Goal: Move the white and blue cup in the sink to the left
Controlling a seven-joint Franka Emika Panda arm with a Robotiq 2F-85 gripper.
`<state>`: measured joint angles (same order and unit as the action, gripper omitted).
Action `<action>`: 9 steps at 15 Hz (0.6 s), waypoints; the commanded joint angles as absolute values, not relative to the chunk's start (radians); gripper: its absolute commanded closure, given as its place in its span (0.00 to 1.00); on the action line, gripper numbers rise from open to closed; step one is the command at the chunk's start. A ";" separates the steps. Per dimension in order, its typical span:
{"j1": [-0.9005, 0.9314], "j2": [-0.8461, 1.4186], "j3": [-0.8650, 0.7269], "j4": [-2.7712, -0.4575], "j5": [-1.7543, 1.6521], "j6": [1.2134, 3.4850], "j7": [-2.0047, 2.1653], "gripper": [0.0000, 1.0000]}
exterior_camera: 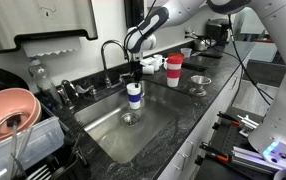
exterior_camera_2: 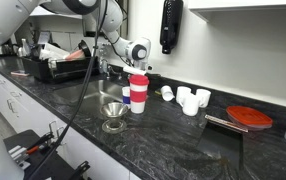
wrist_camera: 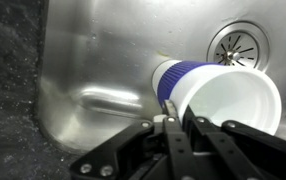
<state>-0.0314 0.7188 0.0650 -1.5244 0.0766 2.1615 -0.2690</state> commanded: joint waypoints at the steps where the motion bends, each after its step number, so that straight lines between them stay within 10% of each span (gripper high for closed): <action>1: -0.050 0.710 0.089 -1.524 0.087 2.175 -0.300 0.98; 9: -0.059 0.615 0.099 -1.664 0.090 2.209 -0.346 0.98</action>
<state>-0.0328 0.6942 0.0755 -1.5608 0.0765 2.1694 -0.3097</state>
